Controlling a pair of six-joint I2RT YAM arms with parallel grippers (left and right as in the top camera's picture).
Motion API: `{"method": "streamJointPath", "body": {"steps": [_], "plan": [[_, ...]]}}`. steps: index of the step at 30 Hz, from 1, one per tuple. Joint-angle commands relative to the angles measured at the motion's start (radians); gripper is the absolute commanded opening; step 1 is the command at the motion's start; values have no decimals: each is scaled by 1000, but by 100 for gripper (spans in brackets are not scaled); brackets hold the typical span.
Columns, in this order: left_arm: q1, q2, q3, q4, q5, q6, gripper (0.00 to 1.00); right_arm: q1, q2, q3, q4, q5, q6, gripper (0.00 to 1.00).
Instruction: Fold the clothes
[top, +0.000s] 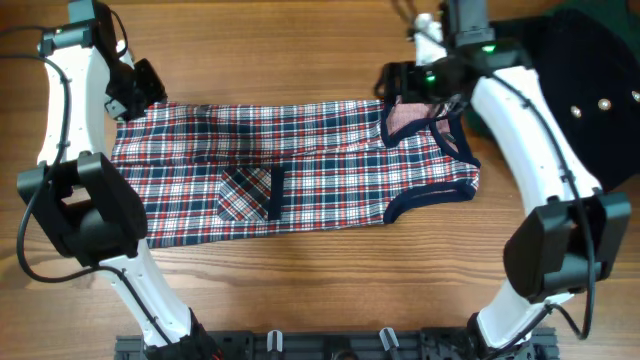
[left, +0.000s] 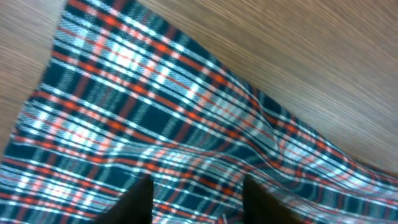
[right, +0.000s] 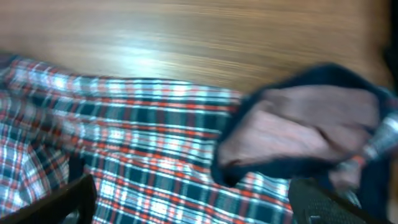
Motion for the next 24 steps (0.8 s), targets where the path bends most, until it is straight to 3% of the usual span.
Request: {"method": "streamJointPath", "body": {"steps": [1,2,3,7,10,17,24], "plan": [[-16,-22,-12,-14,32,1,12,70,3,-30,83,11,-65,60],[-20,-22,-20,-10,32,0,4,83,7,-39,101,11,-60,36],[-26,-22,-32,-2,32,0,4,93,18,-41,110,11,-58,26],[-38,-22,-114,76,32,0,4,107,95,-41,116,10,-42,9],[-37,-22,-193,151,32,0,4,107,153,-41,113,9,-43,4],[-39,-14,-272,323,32,0,4,107,235,-42,123,6,-42,4],[-39,8,-290,334,-17,0,4,107,286,-42,86,3,-40,4]]}}
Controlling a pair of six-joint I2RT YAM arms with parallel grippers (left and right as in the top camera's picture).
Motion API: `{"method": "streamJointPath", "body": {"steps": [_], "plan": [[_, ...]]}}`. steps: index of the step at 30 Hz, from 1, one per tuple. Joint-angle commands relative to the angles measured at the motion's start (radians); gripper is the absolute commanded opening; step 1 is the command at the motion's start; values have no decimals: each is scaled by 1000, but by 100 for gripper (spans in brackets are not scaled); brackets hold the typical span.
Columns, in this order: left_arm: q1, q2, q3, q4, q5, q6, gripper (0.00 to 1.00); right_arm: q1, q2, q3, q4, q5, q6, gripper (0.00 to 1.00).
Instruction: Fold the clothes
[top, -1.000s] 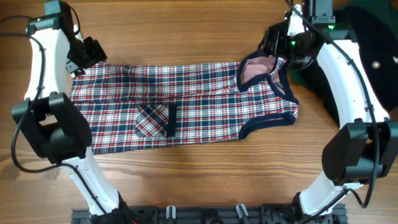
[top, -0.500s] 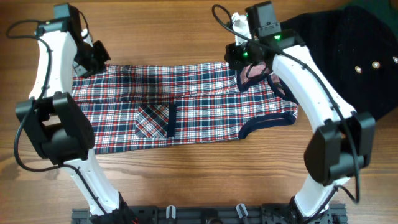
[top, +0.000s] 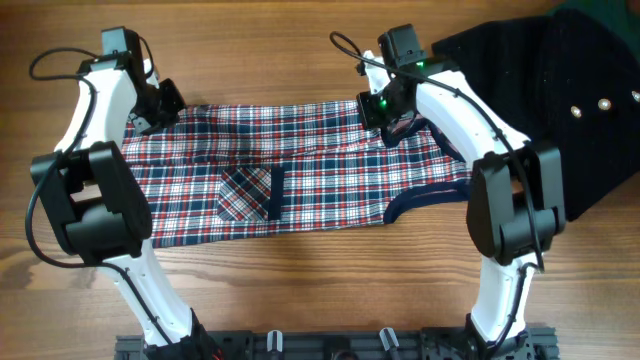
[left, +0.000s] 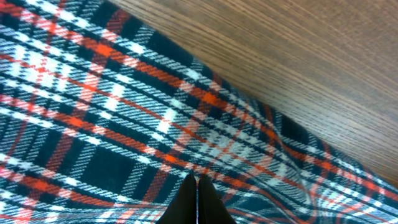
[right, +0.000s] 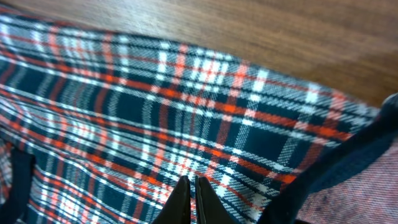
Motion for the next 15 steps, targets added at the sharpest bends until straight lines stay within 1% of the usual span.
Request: {"method": "streamJointPath", "body": {"steps": [1,7,15], "plan": [[-2,14,-10,3,-25,5,4,3,51,-9,-12,-6,1,4],[-2,74,-10,16,-28,4,4,2,96,-9,23,-5,1,4],[-2,108,-10,63,-29,2,4,2,182,-9,96,-5,24,4]]}}
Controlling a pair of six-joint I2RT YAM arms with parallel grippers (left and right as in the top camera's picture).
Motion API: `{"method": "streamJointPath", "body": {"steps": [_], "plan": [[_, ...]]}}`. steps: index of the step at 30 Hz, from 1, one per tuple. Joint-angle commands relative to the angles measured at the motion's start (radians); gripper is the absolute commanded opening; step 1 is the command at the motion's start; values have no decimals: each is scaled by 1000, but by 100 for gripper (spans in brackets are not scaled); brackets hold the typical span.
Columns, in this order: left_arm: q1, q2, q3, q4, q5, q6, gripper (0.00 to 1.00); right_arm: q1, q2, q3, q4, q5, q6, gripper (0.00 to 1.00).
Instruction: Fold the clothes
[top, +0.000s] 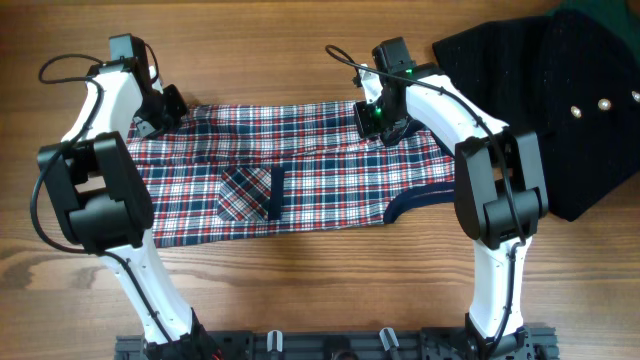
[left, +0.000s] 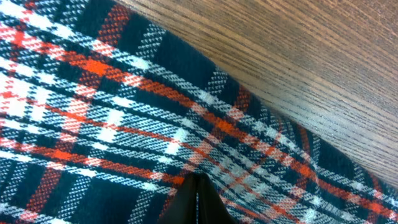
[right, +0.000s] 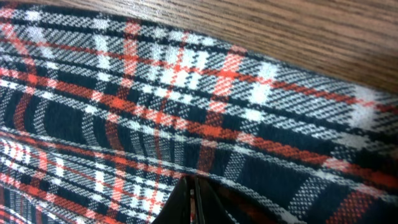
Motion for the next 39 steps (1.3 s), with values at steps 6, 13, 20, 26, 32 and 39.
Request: {"method": "streamJointPath", "body": {"steps": [6,13,20,26,32,39], "plan": [[-2,115,-6,97,-30,2,4,3,122,-8,221,35,-2,5],[-2,184,-6,291,-113,2,4,3,198,-8,355,98,-29,5],[1,207,-6,476,-222,3,4,2,219,-8,584,114,-27,7],[24,208,-2,565,-224,3,4,-3,217,27,629,113,-27,7],[26,117,-2,509,-224,5,54,-3,125,118,553,113,-9,47],[26,-132,-2,408,-224,5,80,-3,-124,138,452,50,32,100]]}}
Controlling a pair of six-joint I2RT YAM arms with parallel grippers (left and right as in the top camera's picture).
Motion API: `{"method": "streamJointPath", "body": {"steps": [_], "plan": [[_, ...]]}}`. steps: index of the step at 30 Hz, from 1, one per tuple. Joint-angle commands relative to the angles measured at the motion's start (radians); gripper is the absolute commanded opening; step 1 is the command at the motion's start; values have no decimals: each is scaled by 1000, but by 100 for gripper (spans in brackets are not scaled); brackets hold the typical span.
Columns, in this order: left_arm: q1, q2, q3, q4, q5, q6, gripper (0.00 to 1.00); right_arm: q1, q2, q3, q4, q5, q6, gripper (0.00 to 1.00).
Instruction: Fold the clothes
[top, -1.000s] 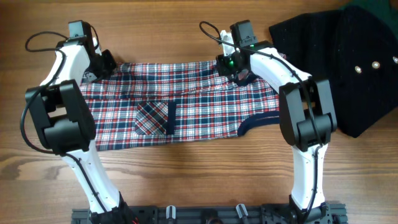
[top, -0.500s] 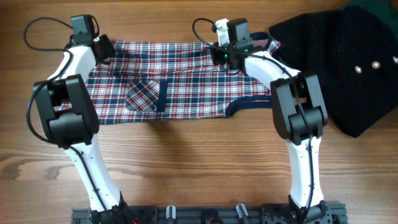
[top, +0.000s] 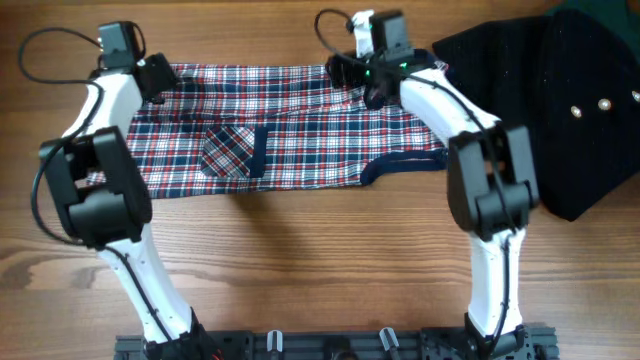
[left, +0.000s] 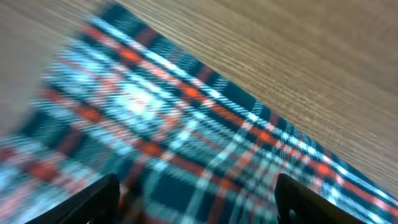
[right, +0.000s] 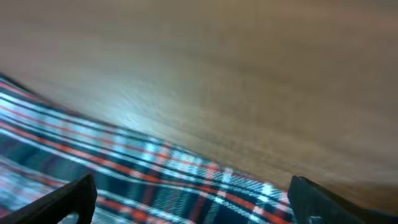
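Note:
A sleeveless plaid garment (top: 300, 130) in red, white and navy lies flat across the far half of the table, its patch pocket (top: 232, 155) facing up. My left gripper (top: 160, 75) is at the garment's far left corner. In the left wrist view the gripper (left: 199, 208) is open, with blurred plaid cloth (left: 186, 124) lying under it. My right gripper (top: 350, 72) is at the far edge near the navy-trimmed armhole. The right wrist view shows that gripper (right: 196, 208) open over the plaid edge (right: 155, 180).
A black garment (top: 560, 100) with small studs lies bunched at the far right, touching the plaid one's right end. The wooden table (top: 300, 270) runs bare along the near side. Both arm bases stand at the near edge.
Both grippers were shut on the plaid garment's far edge. Now both are open, and the garment lies farther back on the table and a little to the left.
At first both grippers were open over the garment's far edge, the right one by a turned-over strap. Then both were shut on that edge, and stayed so. Now the garment lies shifted toward the far side, spread flat, with both grippers open.

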Motion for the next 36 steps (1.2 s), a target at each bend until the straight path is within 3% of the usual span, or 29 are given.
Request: {"method": "streamJointPath", "body": {"steps": [1,4,5,9,16,20,23,26,29,33,36], "plan": [[7,-210,-3,-75,-27,5,80,-5,-199,37,-80,-30,16,100],[7,-317,-3,-204,-26,-8,85,-5,-306,37,-230,-30,35,100],[7,-360,-3,-277,-11,-42,100,-5,-337,37,-286,-30,35,100],[18,-474,-3,-541,323,-58,100,-12,-426,37,-508,-28,196,100],[26,-529,-4,-801,330,-48,100,-77,-494,37,-861,-7,330,99],[47,-582,-4,-819,334,-77,100,-159,-551,35,-1025,70,382,100],[77,-643,-7,-818,333,-77,100,-255,-564,13,-1046,56,365,100],[132,-684,-41,-793,348,-70,100,-350,-564,-51,-986,-85,277,100],[235,-700,-137,-723,498,-20,100,-443,-564,-143,-924,-173,234,100],[340,-700,-280,-630,614,6,100,-496,-564,-270,-848,-304,79,100],[394,-700,-382,-574,616,6,100,-496,-564,-368,-779,-303,63,100]]}}
